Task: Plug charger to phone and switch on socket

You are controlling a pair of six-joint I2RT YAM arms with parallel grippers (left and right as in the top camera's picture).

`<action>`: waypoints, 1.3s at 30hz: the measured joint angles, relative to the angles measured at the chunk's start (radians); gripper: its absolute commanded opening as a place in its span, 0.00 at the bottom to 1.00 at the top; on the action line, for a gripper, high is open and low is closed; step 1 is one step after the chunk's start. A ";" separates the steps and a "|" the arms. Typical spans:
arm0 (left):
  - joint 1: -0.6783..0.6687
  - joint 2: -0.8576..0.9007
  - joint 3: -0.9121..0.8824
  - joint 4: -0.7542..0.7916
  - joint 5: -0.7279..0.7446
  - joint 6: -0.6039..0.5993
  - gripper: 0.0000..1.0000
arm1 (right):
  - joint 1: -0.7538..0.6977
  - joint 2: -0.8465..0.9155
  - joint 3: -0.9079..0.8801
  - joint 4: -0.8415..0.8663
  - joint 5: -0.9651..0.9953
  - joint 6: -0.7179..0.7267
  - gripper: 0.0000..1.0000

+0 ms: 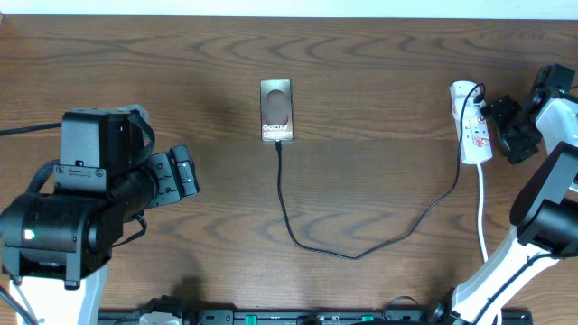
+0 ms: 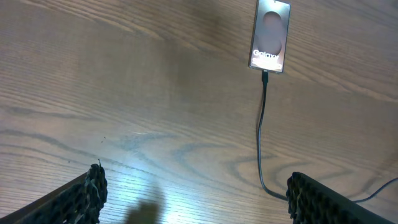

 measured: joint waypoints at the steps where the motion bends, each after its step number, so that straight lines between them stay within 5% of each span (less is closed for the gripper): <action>1: 0.000 0.000 0.000 0.000 0.000 0.000 0.91 | 0.000 0.000 0.000 0.000 -0.001 -0.004 0.99; 39: 0.000 0.000 0.000 0.000 0.000 0.000 0.91 | 0.000 -0.002 -0.001 -0.011 -0.041 -0.064 0.99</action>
